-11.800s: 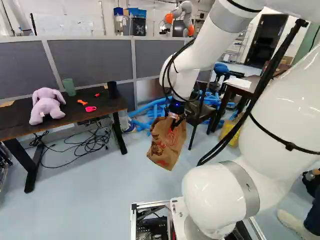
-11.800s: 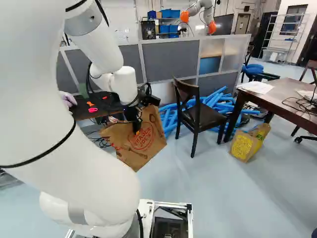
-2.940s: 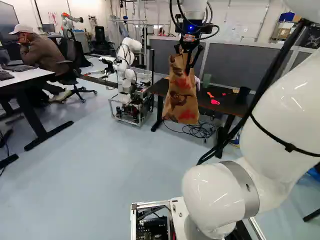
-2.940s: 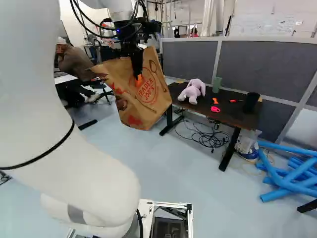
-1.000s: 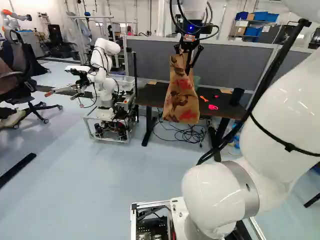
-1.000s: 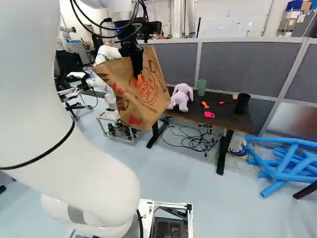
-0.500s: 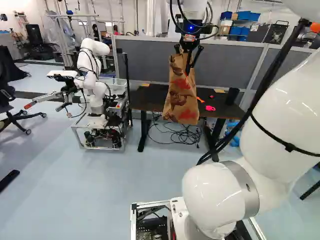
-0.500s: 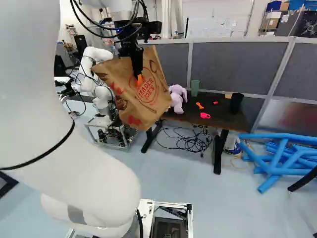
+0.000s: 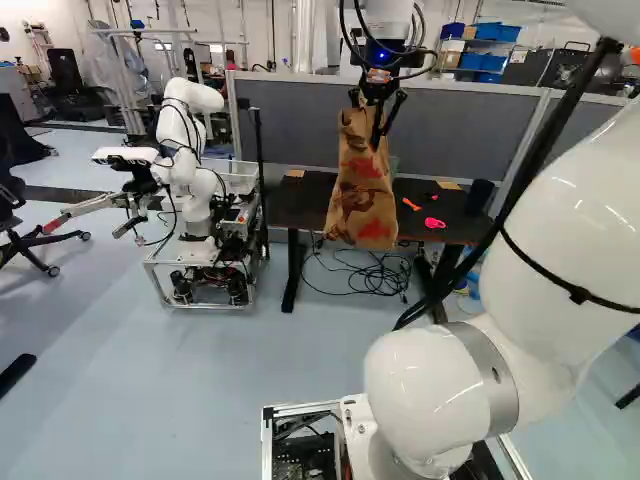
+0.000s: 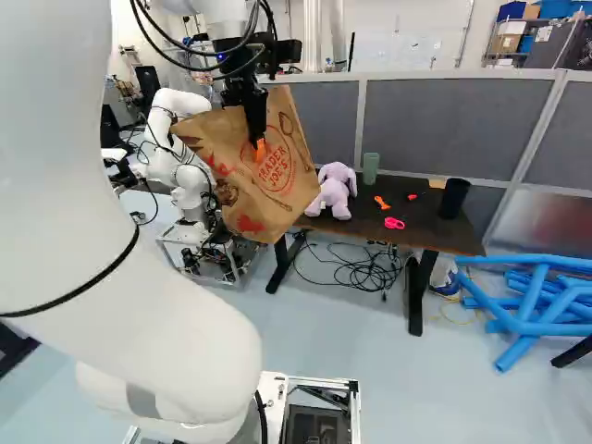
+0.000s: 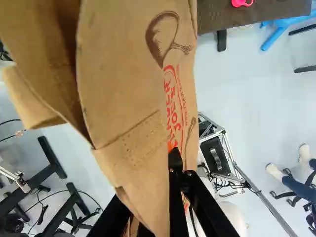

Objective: Pick up the bag on the ground and place it on the table

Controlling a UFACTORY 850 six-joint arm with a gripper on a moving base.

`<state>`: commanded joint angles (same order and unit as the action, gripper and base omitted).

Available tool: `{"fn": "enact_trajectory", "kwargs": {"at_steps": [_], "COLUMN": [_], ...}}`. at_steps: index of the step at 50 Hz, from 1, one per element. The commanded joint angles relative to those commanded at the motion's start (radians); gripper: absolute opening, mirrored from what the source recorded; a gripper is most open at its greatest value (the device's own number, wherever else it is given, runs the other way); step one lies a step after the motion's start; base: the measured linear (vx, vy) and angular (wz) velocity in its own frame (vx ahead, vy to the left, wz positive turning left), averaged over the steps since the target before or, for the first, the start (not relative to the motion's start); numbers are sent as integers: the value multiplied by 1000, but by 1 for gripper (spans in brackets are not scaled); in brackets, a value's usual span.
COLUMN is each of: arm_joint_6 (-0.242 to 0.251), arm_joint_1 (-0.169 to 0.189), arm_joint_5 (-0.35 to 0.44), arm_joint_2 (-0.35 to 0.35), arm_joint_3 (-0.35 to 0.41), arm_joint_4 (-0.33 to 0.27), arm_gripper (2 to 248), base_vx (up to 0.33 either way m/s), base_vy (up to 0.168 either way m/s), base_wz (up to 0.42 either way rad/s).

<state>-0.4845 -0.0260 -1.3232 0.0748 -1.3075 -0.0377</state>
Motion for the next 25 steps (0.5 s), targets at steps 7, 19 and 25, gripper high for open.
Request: {"fn": "enact_trajectory", "kwargs": {"at_steps": [7, 19, 25], "arm_joint_6": [0, 0, 0], "arm_joint_1": [0, 0, 0], "arm_joint_5": [0, 0, 0], "arm_joint_2": [0, 0, 0], "arm_joint_3": [0, 0, 0], "arm_joint_4": [0, 0, 0], "arm_gripper": [22, 22, 22], "base_vx": [111, 129, 115], "base_vy": [47, 13, 33], "base_wz": [-10, -8, -14]}}
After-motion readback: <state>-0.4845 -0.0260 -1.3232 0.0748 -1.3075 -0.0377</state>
